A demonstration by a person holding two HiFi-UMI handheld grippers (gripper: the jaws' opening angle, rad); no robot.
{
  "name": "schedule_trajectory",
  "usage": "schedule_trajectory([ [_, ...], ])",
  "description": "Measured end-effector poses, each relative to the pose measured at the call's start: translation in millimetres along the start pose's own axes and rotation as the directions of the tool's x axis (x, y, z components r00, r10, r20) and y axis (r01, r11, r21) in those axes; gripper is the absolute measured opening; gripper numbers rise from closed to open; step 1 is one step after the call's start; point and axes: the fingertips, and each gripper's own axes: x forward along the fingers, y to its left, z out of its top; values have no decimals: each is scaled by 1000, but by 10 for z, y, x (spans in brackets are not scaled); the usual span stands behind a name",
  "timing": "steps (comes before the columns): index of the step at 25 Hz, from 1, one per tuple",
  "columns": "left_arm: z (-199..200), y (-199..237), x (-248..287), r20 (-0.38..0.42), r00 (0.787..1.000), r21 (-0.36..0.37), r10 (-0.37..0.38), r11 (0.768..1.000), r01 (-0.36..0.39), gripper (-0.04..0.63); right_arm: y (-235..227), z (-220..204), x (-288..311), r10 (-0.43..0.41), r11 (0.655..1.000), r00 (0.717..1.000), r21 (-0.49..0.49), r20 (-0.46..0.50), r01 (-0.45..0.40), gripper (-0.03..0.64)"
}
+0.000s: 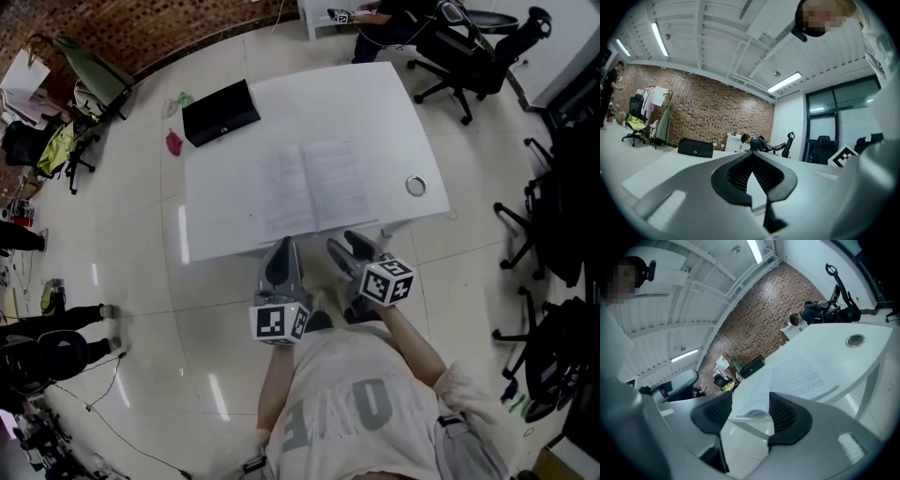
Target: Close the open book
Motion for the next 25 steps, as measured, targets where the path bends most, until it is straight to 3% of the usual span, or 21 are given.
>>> schedule_trajectory([
  [5, -146, 146, 24, -50, 999, -7, -5, 1000, 4, 18, -323, -312, 280, -23, 971, 998, 237, -54, 35, 242],
  [10, -194, 247, 81, -75, 997, 8, -23, 1000, 23, 17, -424, -434, 423, -48, 944, 997, 323, -57, 64, 267],
  [15, -264, 333, 101, -95, 995, -2, -32, 999, 32, 18, -489, -403, 498, -72, 870, 997, 489, 5, 61, 293],
  [20, -284, 349, 135, -99, 994, -4, -43, 999, 43, 18, -526, -359, 495, -80, 823, 996, 567, 42, 42, 308],
  [25, -275, 407, 147, -95, 994, -3, -45, 999, 45, 18, -494, -331, 573, -71, 797, 996, 604, 53, 24, 342],
])
